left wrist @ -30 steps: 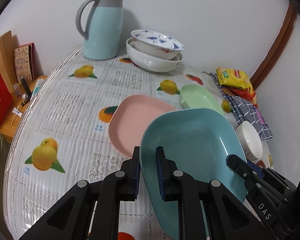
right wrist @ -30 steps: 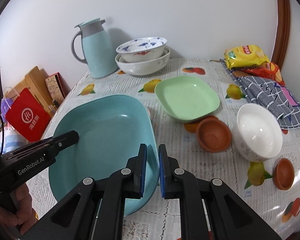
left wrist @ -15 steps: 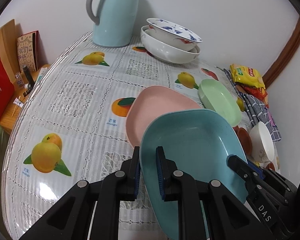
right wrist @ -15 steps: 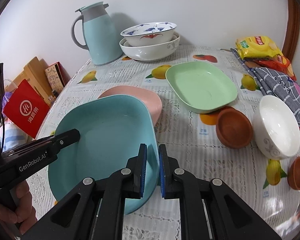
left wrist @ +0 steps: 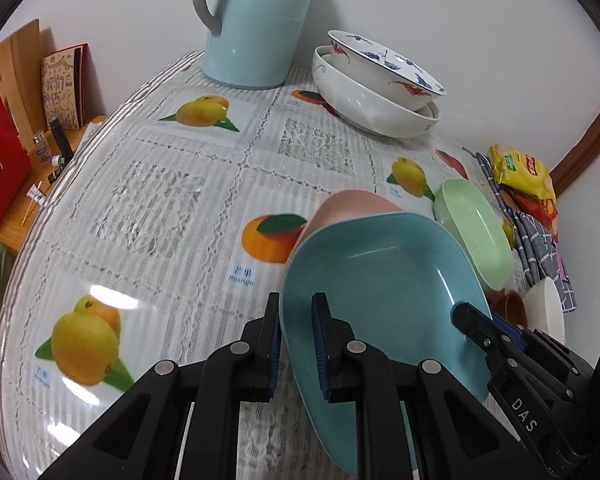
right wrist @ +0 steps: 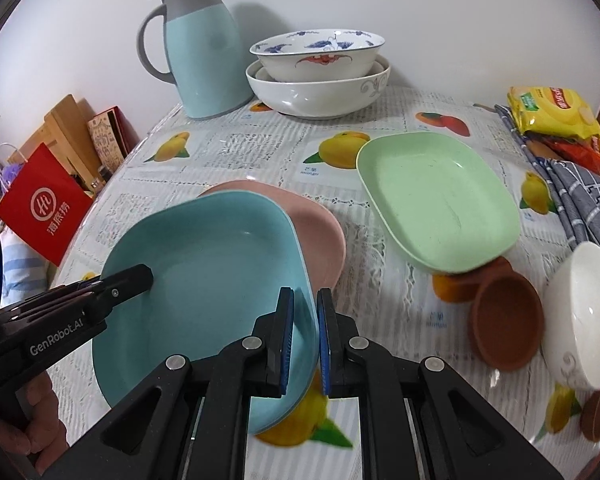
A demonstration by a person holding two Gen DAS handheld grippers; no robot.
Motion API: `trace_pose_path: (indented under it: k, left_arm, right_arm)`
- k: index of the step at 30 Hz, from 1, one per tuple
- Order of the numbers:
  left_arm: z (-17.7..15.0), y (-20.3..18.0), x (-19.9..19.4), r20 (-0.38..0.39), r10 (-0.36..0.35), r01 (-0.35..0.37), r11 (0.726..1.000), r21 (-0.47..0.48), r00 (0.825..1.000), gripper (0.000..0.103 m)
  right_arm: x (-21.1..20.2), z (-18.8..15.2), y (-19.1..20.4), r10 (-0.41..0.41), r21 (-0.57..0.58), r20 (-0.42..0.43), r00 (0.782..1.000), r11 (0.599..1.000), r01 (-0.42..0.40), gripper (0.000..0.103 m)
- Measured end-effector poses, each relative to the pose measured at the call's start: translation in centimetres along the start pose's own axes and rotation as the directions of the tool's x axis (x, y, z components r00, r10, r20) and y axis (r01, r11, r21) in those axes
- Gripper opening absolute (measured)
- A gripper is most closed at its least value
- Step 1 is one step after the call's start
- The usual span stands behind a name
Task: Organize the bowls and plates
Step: 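Lift the blue plate with both grippers and carry it over the pink plate, then lower the blue plate onto the pink plate and open both grippers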
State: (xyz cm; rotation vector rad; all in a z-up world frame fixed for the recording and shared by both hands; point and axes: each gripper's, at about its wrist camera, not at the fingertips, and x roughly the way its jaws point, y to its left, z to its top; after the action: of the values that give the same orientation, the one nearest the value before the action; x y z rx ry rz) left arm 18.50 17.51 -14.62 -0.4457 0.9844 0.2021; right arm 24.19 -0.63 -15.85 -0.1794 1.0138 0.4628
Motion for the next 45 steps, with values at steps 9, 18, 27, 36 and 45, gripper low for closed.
trace_pose_path:
  k: [9, 18, 27, 36, 45]
  left_arm:
    - [0.8, -0.4, 0.6, 0.005, 0.007, -0.007, 1.000, 0.023, 1.000, 0.014]
    - [0.8, -0.7, 0.9, -0.022, 0.011, -0.011, 0.999, 0.033, 1.000, 0.019]
    - [0.4, -1.2, 0.7, -0.037, 0.009, -0.007, 0.999, 0.046, 0.999, 0.023]
    - [-0.4, -1.7, -0.7, -0.045, 0.014, -0.011, 0.998, 0.059, 0.999, 0.046]
    - [-1.4, -2.9, -2.4, -0.024, 0.010, -0.007, 0.996, 0.089, 1.000, 0.058]
  right_arm:
    - [2.1, 2.3, -0.9, 0.010, -0.030, 0.000, 1.000, 0.999, -0.010, 0.012]
    - [3.8, 4.2, -0.8, 0.023, -0.086, 0.001, 1.000, 0.996, -0.023, 0.018]
    - [2.3, 4.8, -0.6, -0.014, -0.146, 0.082, 0.997, 0.989, 0.026, 0.039]
    - [-1.1, 3.1, -2.1, -0.008, -0.071, 0.115, 0.993, 0.997, 0.016, 0.051]
    - [-3.1, -0.7, -2.4, 0.035, -0.030, 0.059, 0.998, 0.999, -0.033, 0.052]
